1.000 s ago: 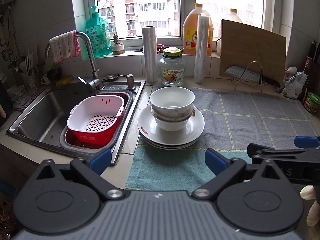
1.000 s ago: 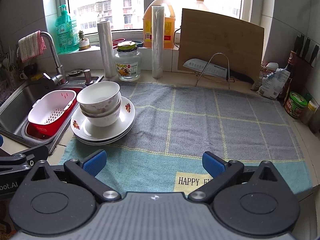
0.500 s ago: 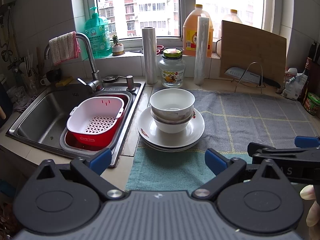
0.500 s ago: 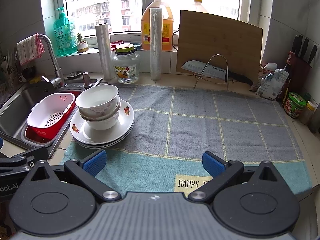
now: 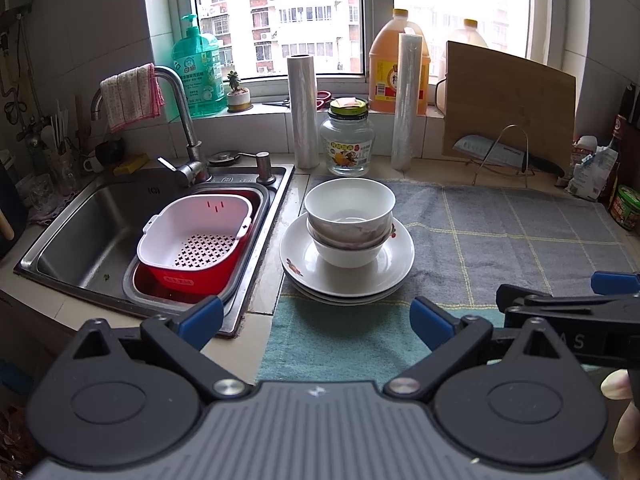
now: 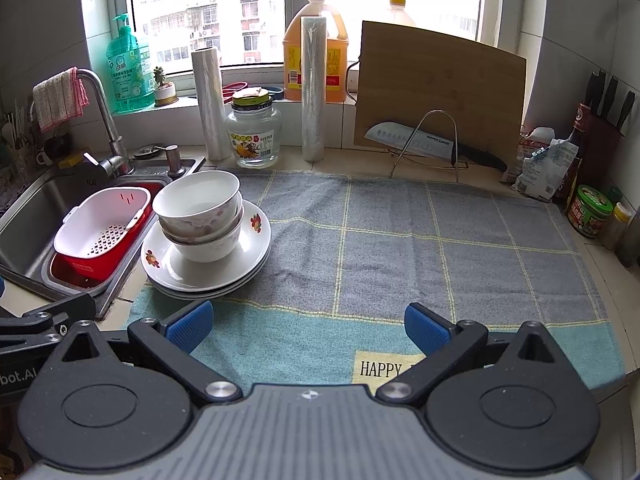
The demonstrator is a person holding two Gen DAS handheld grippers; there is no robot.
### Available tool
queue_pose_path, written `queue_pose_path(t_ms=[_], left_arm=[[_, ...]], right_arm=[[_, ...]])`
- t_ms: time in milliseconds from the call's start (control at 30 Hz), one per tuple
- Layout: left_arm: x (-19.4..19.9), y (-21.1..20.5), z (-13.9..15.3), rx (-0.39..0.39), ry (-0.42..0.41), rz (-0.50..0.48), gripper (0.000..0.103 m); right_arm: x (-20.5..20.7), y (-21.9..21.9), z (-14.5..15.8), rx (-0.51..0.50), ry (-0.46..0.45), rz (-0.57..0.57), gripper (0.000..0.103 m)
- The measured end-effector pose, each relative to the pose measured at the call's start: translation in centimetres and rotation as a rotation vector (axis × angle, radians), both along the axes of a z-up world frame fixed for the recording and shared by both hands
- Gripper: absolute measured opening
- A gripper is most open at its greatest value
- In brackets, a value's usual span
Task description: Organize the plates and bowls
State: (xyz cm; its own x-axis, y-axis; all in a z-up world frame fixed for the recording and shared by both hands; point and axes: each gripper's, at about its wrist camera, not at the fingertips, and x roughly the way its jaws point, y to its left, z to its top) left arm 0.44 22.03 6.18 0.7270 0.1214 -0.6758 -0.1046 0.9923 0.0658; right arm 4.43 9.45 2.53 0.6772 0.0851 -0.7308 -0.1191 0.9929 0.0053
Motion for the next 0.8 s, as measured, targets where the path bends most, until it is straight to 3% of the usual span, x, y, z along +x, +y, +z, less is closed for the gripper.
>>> queue_pose_path(t_ms=[800], left_arm=[[0.37, 0.18, -0.03, 0.002, 0.001, -0.001, 0.099]], right_arm=[[0.3, 0.1, -0.1, 0.004, 0.001, -0.011, 0.103]])
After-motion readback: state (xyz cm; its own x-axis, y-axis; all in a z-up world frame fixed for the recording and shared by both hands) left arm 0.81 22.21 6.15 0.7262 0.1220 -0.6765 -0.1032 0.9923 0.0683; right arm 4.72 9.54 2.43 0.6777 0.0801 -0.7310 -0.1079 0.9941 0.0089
